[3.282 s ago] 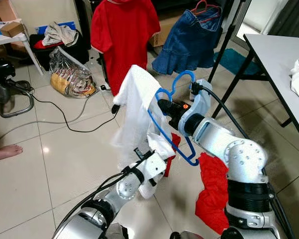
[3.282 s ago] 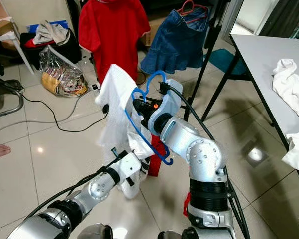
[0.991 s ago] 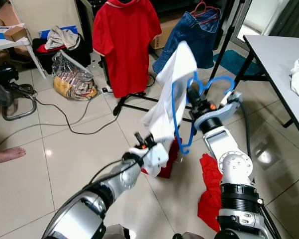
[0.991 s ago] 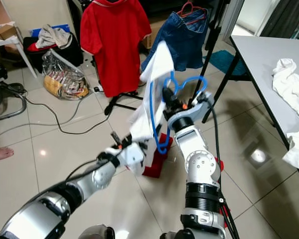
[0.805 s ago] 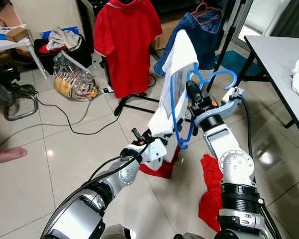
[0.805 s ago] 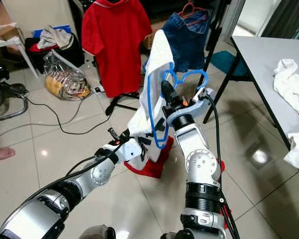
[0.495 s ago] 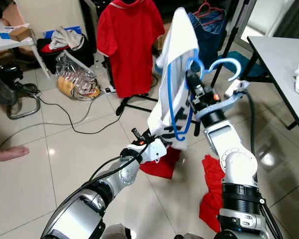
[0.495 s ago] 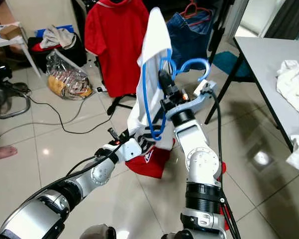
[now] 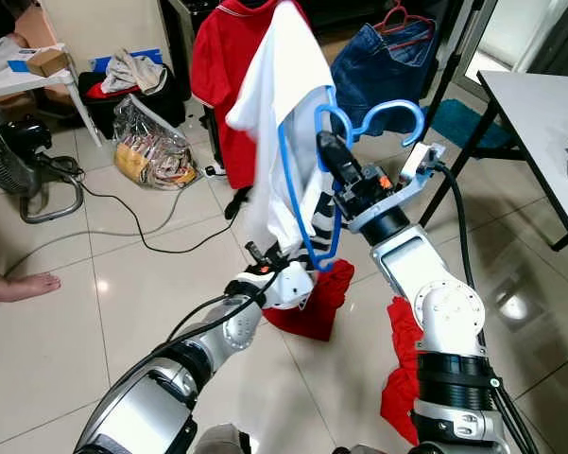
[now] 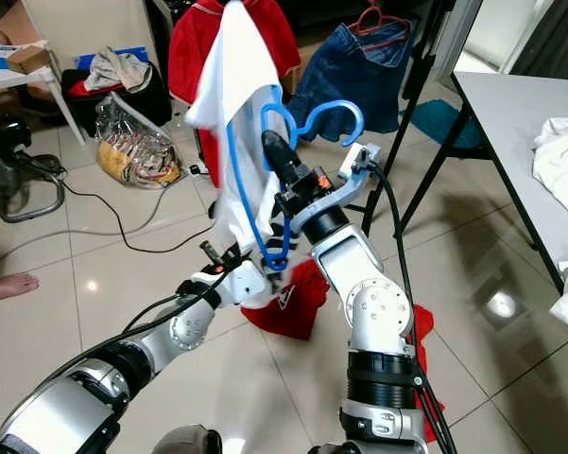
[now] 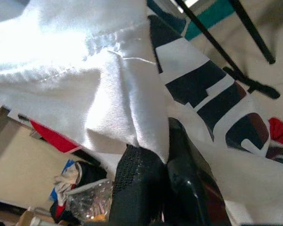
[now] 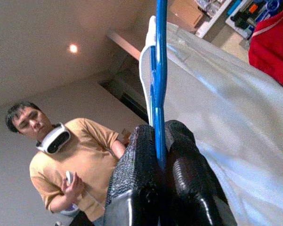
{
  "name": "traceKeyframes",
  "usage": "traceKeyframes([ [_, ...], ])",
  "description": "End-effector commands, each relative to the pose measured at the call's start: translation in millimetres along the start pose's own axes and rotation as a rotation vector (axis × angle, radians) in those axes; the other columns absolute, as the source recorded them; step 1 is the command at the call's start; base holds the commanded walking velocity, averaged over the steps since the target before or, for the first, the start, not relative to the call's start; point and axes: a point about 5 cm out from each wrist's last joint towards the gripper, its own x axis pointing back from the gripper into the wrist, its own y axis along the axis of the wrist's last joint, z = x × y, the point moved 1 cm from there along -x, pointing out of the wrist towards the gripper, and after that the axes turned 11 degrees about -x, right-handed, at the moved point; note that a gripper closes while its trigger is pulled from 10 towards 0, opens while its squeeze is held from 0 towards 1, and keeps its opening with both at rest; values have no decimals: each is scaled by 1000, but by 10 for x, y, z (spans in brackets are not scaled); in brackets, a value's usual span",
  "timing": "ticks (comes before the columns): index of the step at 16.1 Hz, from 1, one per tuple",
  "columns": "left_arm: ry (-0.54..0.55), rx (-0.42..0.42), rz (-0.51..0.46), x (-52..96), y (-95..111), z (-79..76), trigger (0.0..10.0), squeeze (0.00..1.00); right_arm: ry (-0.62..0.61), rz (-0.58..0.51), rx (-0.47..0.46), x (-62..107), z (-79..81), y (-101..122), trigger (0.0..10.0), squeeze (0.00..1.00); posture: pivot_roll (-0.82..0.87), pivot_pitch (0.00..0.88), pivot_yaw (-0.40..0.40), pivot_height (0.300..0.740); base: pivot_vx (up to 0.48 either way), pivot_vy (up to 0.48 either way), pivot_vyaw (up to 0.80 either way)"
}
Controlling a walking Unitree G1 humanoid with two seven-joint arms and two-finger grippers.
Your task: Hang hanger
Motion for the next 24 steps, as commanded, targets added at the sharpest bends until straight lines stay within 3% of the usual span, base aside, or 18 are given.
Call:
traceKeyframes([
  [1,-14,-24,3,-4,-9,-6,10000,0,49,4,8,-18,105,8,10000,0,76,21,32,740,0,0,0],
  [3,-64,-107,-15,29,-10,-92,10000,0,-5,66,112,-47,91,-64,10000,0,76,21,32,740,0,0,0],
  [6,-66,-104,-13,27,-1,-102,10000,0,-83,115,274,-52,-5,-137,10000,0,69,21,32,740,0,0,0],
  [9,-77,-85,-17,32,33,-142,10000,0,-287,103,401,-58,-267,-103,10000,0,71,21,30,740,0,0,0],
  [15,-93,-69,-34,37,84,-188,10000,0,-397,62,432,-42,-394,-35,10000,0,69,23,32,740,0,0,0],
  [19,-147,-83,-47,75,103,-285,10000,0,-404,42,389,-81,-348,-12,10000,0,66,24,37,740,0,0,0],
  [24,-196,-114,-58,94,119,-353,10000,0,-435,82,411,-131,-330,-74,10000,0,71,26,36,740,0,0,0],
])
